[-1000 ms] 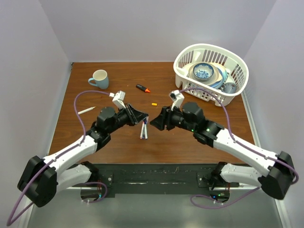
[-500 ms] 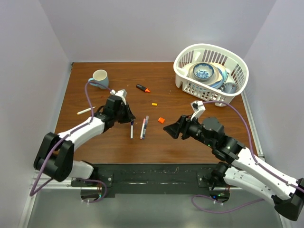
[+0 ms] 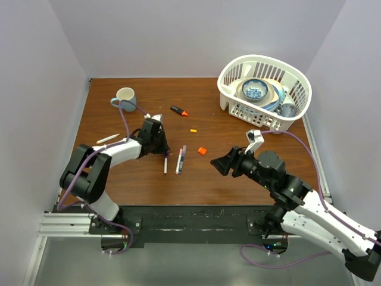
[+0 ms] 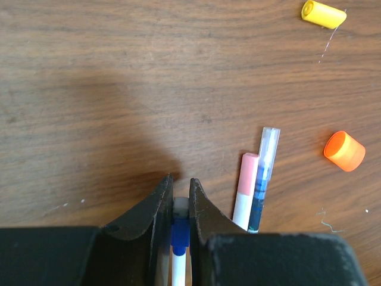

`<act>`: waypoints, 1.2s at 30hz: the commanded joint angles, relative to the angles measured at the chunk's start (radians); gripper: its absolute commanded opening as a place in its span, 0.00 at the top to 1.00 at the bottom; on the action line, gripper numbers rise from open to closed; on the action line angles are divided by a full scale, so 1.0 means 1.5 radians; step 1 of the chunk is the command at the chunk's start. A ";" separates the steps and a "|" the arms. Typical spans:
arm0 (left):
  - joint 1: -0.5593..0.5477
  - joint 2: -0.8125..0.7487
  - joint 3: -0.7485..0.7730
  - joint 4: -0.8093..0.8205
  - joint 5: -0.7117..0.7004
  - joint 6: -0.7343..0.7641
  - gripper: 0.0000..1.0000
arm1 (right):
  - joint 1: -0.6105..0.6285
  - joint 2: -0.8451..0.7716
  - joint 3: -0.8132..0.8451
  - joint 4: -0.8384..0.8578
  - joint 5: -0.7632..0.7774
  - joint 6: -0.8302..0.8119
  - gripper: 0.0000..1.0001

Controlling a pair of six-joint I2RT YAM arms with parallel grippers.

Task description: Insert the pens into the pen caps

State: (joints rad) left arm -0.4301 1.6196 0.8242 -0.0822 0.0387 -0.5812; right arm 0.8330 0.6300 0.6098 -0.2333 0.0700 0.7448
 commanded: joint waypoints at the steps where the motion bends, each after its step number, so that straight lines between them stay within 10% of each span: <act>1: 0.000 0.016 0.031 0.046 0.012 0.007 0.80 | 0.000 -0.012 -0.007 -0.008 0.025 -0.001 0.35; 8: 0.011 -0.005 0.109 -0.065 -0.093 0.027 0.43 | 0.001 -0.020 0.013 -0.032 0.033 -0.023 0.33; 10: 0.020 -0.016 0.130 -0.094 -0.134 0.040 0.15 | 0.001 -0.026 0.014 -0.039 0.038 -0.025 0.34; 24: 0.371 -0.044 0.182 -0.082 -0.073 0.106 0.20 | 0.001 -0.101 0.007 -0.084 0.066 -0.041 0.34; 36: 0.449 0.131 0.290 -0.135 -0.122 0.202 0.27 | 0.001 -0.117 0.046 -0.122 0.098 -0.075 0.34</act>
State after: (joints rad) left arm 0.2245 1.7733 1.2270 -0.2569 -0.1123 -0.3546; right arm 0.8330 0.4618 0.6231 -0.4057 0.1741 0.6682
